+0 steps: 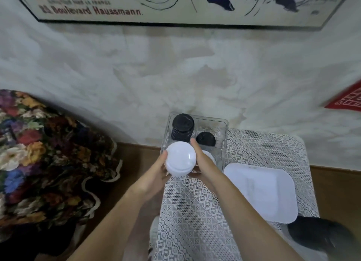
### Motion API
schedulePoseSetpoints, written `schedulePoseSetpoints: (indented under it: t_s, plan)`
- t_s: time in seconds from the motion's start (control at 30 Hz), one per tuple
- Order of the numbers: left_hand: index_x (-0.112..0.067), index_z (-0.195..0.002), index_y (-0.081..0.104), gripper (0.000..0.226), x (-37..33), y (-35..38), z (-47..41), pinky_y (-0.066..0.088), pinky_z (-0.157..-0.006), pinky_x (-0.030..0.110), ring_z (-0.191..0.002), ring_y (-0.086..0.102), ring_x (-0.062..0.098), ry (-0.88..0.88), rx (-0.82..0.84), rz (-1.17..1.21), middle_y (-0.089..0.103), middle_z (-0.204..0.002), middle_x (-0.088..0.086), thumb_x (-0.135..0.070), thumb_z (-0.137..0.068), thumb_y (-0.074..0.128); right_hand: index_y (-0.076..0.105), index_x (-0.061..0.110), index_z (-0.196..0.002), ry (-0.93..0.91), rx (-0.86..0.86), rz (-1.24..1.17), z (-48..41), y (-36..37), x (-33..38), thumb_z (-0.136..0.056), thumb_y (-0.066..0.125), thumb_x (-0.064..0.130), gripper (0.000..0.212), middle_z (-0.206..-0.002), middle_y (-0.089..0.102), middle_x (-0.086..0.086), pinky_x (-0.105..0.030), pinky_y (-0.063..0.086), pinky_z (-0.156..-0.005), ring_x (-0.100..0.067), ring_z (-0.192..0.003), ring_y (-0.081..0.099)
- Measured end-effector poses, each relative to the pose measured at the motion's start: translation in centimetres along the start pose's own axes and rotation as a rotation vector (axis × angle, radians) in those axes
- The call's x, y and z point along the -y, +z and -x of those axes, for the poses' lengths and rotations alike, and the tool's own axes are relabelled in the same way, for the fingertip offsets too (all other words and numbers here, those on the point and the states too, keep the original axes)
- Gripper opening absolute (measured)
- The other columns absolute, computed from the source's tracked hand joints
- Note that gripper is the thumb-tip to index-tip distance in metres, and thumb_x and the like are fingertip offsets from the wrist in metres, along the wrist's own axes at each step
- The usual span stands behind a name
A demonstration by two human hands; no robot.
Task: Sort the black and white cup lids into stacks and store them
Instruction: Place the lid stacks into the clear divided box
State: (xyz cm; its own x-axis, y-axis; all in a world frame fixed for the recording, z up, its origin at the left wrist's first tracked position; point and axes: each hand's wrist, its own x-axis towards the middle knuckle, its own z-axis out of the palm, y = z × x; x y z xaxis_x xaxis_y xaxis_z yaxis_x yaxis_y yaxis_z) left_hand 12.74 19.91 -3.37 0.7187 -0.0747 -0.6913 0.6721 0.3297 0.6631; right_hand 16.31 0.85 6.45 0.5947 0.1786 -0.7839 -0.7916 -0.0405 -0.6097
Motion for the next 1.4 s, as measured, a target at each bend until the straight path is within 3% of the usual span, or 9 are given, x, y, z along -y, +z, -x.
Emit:
schedulePoseSetpoints:
  t_s: [0.1, 0.37, 0.57, 0.77, 0.93, 1.07, 1.17, 1.3, 1.4]
  plan:
    - [-0.029, -0.15, 0.052, 0.081, -3.8, 2.5, 3.2, 0.035, -0.12, 0.04, -0.14, 0.052, 0.016, 0.045, 0.096, -0.136, 0.057, -0.151, -0.002, -0.078, -0.086, 0.058, 0.074, 0.027, -0.107, -0.017, -0.021, -0.047, -0.4, 0.5, 0.4, -0.087, 0.043, 0.084, 0.068, -0.113, 0.076, -0.006, -0.049, 0.057, -0.1, -0.026, -0.11, 0.07]
    - [-0.033, -0.15, 0.051, 0.097, -5.4, 2.2, 3.6, 0.03, -0.125, 0.046, -0.143, 0.048, 0.017, 0.06, 0.136, -0.108, 0.059, -0.149, -0.007, -0.088, -0.071, 0.064, 0.072, 0.024, -0.12, 0.016, -0.031, -0.052, -0.7, 1.7, 1.3, -0.073, 0.043, 0.093, 0.089, -0.118, 0.075, -0.008, -0.046, 0.058, -0.1, -0.024, -0.113, 0.07]
    - [-0.039, -0.131, 0.064, 0.074, -5.6, 3.9, 2.5, 0.041, -0.118, 0.039, -0.133, 0.056, 0.013, 0.046, 0.006, -0.034, 0.07, -0.13, -0.015, -0.08, -0.07, 0.058, 0.068, 0.027, -0.112, 0.006, -0.171, 0.036, -1.5, 2.5, 2.6, -0.09, 0.032, 0.086, 0.073, -0.111, 0.071, 0.0, -0.045, 0.061, -0.091, -0.022, -0.103, 0.069]
    - [-0.036, -0.133, 0.065, 0.075, -5.4, 4.2, 1.0, 0.045, -0.113, 0.038, -0.131, 0.058, 0.014, 0.072, -0.092, 0.006, 0.071, -0.13, -0.012, -0.086, -0.078, 0.057, 0.07, 0.027, -0.113, -0.065, -0.319, 0.237, -3.8, 2.4, 1.9, -0.063, 0.017, 0.105, 0.106, -0.109, 0.073, -0.005, -0.052, 0.057, -0.094, -0.029, -0.1, 0.07]
    - [-0.034, -0.127, 0.069, 0.065, -4.7, 4.4, 1.0, 0.051, -0.104, 0.037, -0.123, 0.064, 0.014, 0.117, -0.133, -0.035, 0.074, -0.124, -0.011, -0.08, -0.083, 0.057, 0.067, 0.024, -0.086, -0.18, -0.418, 0.377, -3.6, 2.3, 1.2, -0.1, 0.026, 0.073, 0.065, -0.096, 0.072, -0.004, -0.043, 0.053, -0.092, -0.029, -0.096, 0.066]
    - [-0.04, -0.121, 0.072, 0.064, -4.3, 4.5, 0.9, 0.047, -0.111, 0.046, -0.121, 0.066, 0.015, 0.147, -0.166, -0.155, 0.075, -0.121, -0.009, -0.084, -0.08, 0.051, 0.056, 0.024, -0.141, -0.08, -0.323, 0.238, -3.4, 2.1, 0.6, -0.102, 0.022, 0.071, 0.071, -0.121, 0.056, 0.001, -0.036, 0.033, -0.099, -0.028, -0.13, 0.053]
    - [-0.037, -0.124, 0.071, 0.073, -4.1, 4.9, 0.5, 0.046, -0.113, 0.051, -0.121, 0.066, 0.017, 0.151, -0.2, -0.155, 0.074, -0.123, -0.006, -0.087, -0.076, 0.049, 0.052, 0.029, -0.143, -0.081, -0.241, 0.181, -3.9, 1.8, 0.4, -0.095, 0.022, 0.081, 0.078, -0.134, 0.06, 0.0, -0.039, 0.036, -0.106, -0.025, -0.129, 0.055]
    - [-0.034, -0.122, 0.073, 0.071, -3.8, 5.0, 0.0, 0.05, -0.108, 0.054, -0.118, 0.068, 0.021, 0.149, -0.264, -0.123, 0.075, -0.122, -0.001, -0.084, -0.077, 0.053, 0.063, 0.034, -0.123, -0.199, -0.148, 0.23, -4.3, 1.5, 0.2, -0.098, 0.053, 0.063, 0.039, -0.119, 0.068, 0.01, -0.028, 0.047, -0.085, -0.015, -0.113, 0.062]
    - [-0.03, -0.118, 0.075, 0.064, -3.8, 5.3, 0.0, 0.052, -0.106, 0.051, -0.114, 0.07, 0.023, 0.119, -0.331, -0.13, 0.077, -0.115, 0.001, -0.078, -0.085, 0.05, 0.062, 0.037, -0.126, -0.256, -0.152, 0.276, -4.3, 1.4, -0.3, -0.096, 0.067, 0.047, 0.032, -0.119, 0.067, 0.014, -0.009, 0.047, -0.066, -0.009, -0.109, 0.062]
